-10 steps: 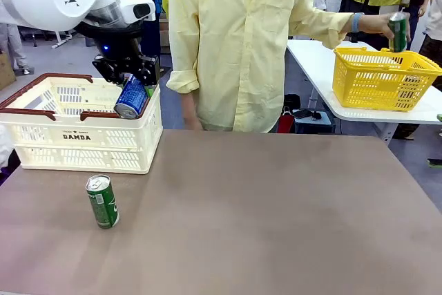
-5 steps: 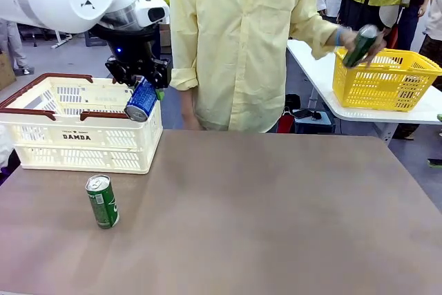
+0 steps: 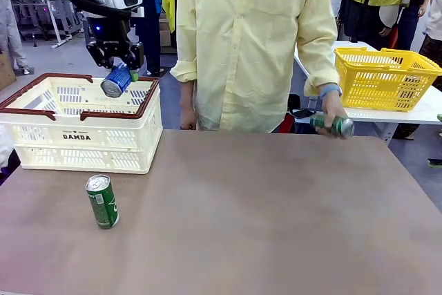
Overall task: Place the drinks into the Shopping basket.
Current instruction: Pick up one drink and place it into the Shopping basket.
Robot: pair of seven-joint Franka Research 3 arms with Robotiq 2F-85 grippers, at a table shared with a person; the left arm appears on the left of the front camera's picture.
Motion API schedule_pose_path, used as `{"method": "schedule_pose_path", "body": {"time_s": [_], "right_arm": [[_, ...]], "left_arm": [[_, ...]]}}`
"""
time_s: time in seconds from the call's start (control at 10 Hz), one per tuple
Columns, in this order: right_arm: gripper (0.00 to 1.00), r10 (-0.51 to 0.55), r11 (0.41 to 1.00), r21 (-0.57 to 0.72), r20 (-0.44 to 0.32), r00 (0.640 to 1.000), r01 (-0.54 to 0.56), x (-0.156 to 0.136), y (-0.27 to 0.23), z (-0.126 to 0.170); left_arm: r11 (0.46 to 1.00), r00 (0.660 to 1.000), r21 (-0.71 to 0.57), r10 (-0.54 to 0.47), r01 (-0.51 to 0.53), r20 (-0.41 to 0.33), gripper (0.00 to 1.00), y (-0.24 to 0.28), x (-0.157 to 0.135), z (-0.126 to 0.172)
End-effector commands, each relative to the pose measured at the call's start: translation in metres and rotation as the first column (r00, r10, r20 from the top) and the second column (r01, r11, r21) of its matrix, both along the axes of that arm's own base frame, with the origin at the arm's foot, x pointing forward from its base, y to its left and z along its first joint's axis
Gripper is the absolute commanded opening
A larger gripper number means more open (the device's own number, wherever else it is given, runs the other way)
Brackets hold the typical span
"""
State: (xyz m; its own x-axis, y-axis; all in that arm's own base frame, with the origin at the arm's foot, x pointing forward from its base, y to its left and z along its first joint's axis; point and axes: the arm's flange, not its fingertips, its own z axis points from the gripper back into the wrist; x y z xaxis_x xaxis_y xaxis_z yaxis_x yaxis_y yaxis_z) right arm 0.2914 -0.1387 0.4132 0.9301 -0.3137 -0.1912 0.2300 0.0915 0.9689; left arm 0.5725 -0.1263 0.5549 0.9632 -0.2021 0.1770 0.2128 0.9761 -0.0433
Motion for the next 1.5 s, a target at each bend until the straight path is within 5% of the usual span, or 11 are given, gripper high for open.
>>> {"method": "schedule_pose_path", "body": {"time_s": [0.0,0.3,0.9,1.2,1.3,1.4], "right_arm": [[1.0,0.013,1.0,-0.004,0.026,1.0,-0.013,-0.002,-0.001,0.0],[1.0,0.013,1.0,-0.004,0.026,1.0,-0.013,-0.002,-0.001,0.0],[1.0,0.013,1.0,-0.004,0.026,1.0,-0.013,-0.002,-0.001,0.0],[1.0,0.013,1.0,-0.004,0.026,1.0,-0.013,-0.002,-0.001,0.0],[1.0,0.013,1.0,-0.004,0.026,1.0,-0.013,-0.002,-0.001,0.0],[1.0,0.013,1.0,-0.004,0.026,1.0,-0.013,-0.002,-0.001,0.0]], "left_arm": [[0.997,0.997,0.015,0.07,-0.07,-0.021,0.0,-0.001,0.023,-0.012],[0.985,0.984,0.018,0.173,-0.174,0.049,0.0,0.015,0.029,-0.06],[0.996,0.994,0.011,0.087,-0.087,-0.059,0.0,0.045,0.044,-0.15],[0.997,0.993,0.002,0.082,-0.082,-0.09,0.0,0.045,0.051,-0.163],[0.994,0.99,0.0,0.11,-0.111,-0.088,0.21,0.047,0.052,-0.162],[0.991,0.988,0.02,0.132,-0.131,-0.085,0.77,0.048,0.051,-0.161]]}}
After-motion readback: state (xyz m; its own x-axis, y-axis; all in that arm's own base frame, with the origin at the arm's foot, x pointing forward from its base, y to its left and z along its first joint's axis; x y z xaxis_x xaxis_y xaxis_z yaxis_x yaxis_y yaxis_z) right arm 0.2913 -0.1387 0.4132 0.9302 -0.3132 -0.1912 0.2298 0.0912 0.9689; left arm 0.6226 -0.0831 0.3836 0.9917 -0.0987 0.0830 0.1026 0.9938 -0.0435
